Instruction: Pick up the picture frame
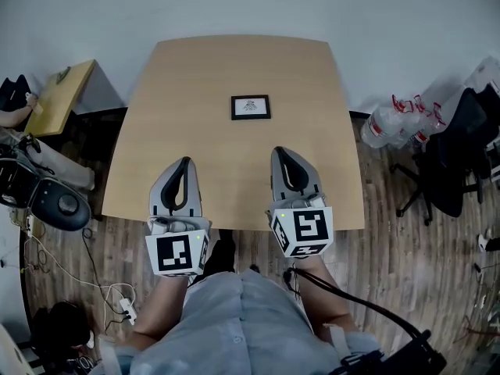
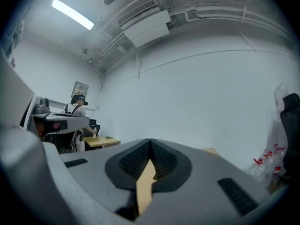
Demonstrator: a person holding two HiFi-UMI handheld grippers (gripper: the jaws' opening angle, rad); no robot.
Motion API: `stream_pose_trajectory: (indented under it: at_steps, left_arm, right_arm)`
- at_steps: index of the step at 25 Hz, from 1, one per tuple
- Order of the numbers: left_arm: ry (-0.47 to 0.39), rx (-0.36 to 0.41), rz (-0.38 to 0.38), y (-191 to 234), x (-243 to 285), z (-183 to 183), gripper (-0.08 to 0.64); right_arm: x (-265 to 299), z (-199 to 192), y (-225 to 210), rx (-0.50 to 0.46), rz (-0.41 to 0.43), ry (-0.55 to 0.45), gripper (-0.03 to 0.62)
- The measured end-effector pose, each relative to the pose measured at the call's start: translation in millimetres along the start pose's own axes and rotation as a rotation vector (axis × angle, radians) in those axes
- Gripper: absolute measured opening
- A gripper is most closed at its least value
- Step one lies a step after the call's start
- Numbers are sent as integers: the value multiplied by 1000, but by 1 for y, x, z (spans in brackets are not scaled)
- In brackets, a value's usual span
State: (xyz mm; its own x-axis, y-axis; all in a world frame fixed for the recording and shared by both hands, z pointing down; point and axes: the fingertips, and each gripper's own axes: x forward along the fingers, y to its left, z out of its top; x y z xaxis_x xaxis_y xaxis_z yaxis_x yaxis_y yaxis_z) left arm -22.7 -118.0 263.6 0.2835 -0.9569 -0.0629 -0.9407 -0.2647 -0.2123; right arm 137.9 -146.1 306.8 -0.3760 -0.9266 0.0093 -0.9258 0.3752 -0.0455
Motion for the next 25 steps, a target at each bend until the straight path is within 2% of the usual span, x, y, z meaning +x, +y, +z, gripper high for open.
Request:
stream_pose_trajectory:
  at_steps: [5,8,11,15,17,21,25]
  left_arm:
    - [2,-35,11,22,29,-9,2]
    - [14,-24,9,40,46,-18,2]
    - [17,-93,14,51,69,-18,2]
    - [6,-45,-20,68,95,-23,2]
    - [7,-55,-26,75,107,-27,2]
    - [18,-149,-23,80,131,-31,2]
    - [44,-180,-42,82,139,-35,2]
  right_arm:
    - [38,-2,-1,-22,-11,13,2]
    - [63,-2,-1,-26,-18,23,2]
    - [89,1,-5,-25,-30,27,2]
    - [120,6,-11,-32,-56,31,2]
    - [135,8,-14,-39,-67,32,2]
    - [160,10,-24,-52,-84,45,2]
    - [176,9,-29,-58,-100,70,2]
